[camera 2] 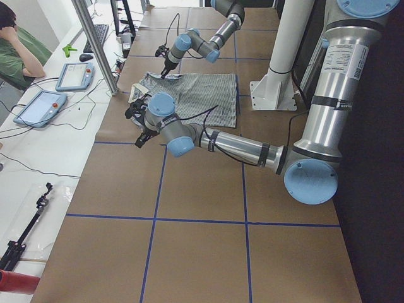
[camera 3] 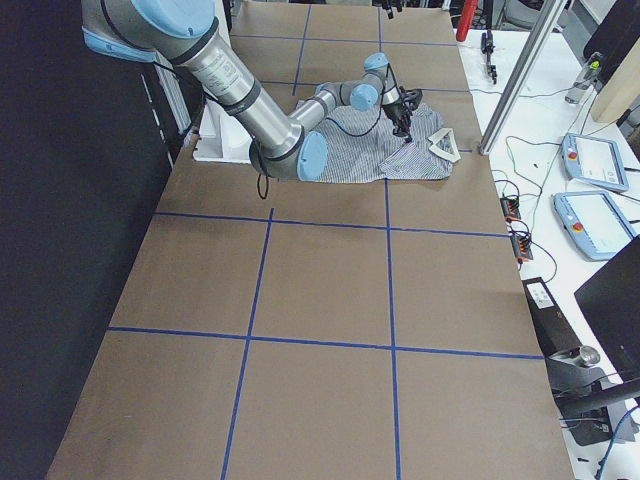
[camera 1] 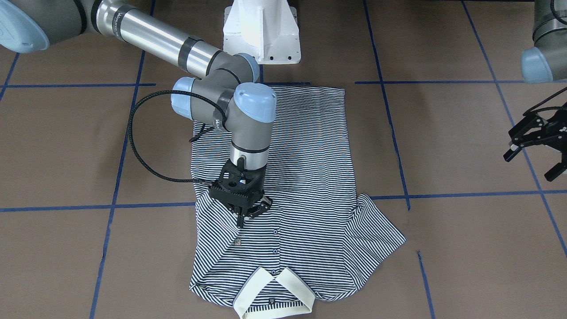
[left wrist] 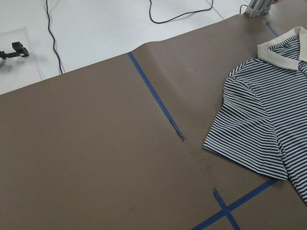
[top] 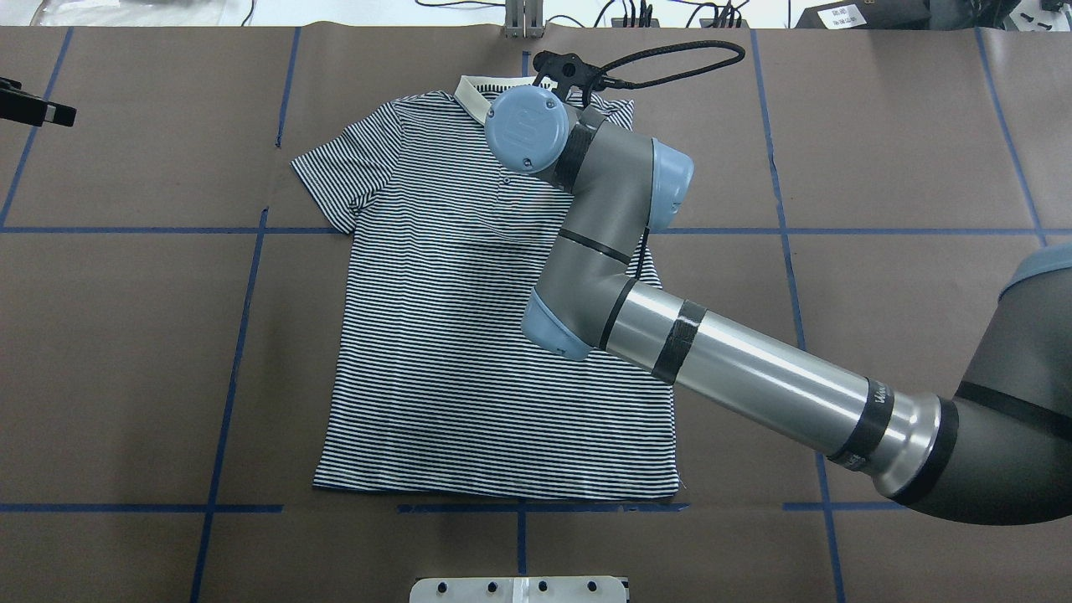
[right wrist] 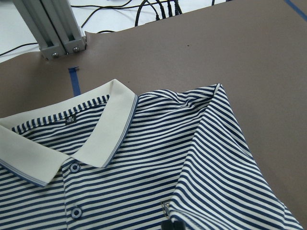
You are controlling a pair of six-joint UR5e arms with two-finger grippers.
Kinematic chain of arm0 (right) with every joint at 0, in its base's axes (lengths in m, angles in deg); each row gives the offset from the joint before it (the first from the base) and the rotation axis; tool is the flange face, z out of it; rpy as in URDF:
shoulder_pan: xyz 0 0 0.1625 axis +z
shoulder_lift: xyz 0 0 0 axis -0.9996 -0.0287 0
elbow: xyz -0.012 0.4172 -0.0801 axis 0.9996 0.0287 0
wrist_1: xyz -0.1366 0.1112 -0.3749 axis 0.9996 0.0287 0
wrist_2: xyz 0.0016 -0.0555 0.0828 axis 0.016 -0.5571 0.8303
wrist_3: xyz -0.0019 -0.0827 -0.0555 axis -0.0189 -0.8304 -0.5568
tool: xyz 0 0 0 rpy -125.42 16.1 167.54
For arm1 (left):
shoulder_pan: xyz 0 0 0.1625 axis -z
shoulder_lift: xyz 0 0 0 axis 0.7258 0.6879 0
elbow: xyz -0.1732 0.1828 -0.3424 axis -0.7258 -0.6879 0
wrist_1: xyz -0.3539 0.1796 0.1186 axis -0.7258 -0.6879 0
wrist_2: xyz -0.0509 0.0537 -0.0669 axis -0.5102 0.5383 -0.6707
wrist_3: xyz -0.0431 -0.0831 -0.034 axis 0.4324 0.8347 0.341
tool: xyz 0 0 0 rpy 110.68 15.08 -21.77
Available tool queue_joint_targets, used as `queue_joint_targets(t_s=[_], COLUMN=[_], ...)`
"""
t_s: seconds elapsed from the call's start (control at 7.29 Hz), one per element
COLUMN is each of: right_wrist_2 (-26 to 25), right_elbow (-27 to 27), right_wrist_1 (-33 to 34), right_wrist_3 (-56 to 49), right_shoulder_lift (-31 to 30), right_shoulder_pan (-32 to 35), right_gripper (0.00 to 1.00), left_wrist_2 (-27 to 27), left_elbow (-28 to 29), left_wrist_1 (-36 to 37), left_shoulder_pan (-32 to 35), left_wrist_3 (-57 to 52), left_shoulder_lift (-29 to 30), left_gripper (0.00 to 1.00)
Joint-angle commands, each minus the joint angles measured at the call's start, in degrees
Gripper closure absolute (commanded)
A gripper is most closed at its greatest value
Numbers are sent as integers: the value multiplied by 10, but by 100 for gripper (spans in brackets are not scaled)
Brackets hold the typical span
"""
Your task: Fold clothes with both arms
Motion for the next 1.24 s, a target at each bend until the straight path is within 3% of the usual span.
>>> queue_joint_targets(t_s=[0.0, 0.14, 0.27, 0.41, 0.69, 0.96, 1.1], right_wrist_2=[-1, 0, -1, -8, -4, 78, 121], right_elbow=[3, 8, 14, 21, 22, 20, 16], right_wrist_1=[1, 0, 0, 1, 3, 3, 3], right_wrist_3=[0, 4, 42, 48, 18, -72, -122], right_shoulder_lift=[5, 11, 11, 11, 19, 18, 12], right_shoulder_pan=[-2, -2, -2, -2, 8, 57, 88], right_gripper=[100, 100, 59, 4, 2, 1, 1], left_wrist_2=[0, 0, 0, 0, 1, 2, 22], left_elbow=[0, 0, 0, 0, 2, 2, 1], left_wrist_1=[1, 0, 0, 0, -3, -26, -75], left_shoulder_pan=[0, 0, 0, 0, 0, -15, -47], left_wrist_3=[0, 0, -1, -1, -3, -3, 3], left_shoulder_lift=[0, 0, 1, 1, 1, 15, 21], left_gripper=[0, 0, 0, 0, 0, 0, 0])
